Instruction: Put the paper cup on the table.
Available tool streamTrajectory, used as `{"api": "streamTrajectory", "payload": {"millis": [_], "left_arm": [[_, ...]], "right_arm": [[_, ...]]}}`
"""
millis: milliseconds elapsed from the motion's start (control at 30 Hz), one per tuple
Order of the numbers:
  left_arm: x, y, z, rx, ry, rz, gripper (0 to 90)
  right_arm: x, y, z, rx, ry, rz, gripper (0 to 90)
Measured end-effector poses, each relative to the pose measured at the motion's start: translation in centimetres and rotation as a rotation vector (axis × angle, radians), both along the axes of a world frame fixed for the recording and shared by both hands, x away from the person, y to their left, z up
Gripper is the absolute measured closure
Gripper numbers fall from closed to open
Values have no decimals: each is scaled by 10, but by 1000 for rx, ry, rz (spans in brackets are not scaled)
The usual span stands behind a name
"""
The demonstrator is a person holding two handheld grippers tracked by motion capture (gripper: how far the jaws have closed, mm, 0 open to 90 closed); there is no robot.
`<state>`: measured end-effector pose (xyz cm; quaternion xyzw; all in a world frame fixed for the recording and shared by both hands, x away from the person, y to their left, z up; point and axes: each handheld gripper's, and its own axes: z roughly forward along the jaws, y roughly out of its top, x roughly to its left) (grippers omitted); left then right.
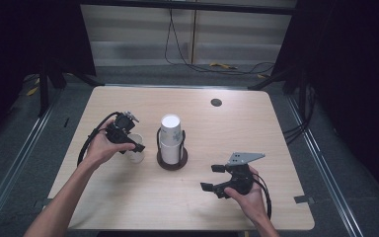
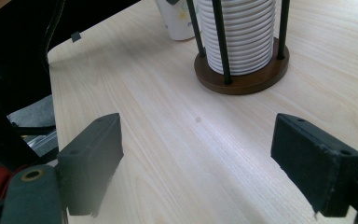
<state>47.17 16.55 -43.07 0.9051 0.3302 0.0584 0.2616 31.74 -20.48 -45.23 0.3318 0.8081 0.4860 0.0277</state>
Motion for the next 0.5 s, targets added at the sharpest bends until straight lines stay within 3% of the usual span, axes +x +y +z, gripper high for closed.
{"api": "streamTrajectory", "payload": {"millis": [167,367,467,500], "left_arm": [[0,0,3,-41,-15,12,171],[-1,1,5,-73,-60,32,171],[-1,3,2,-113,-48,52,171],[0,4,2,-108,-52,55,172]], "right_arm": [[0,1,0,-2,2,0,164],[0,1,0,-5,1,1,164],[0,0,0,-6,-1,-2,163],[-1,0,0,-5,-1,-2,163]]}}
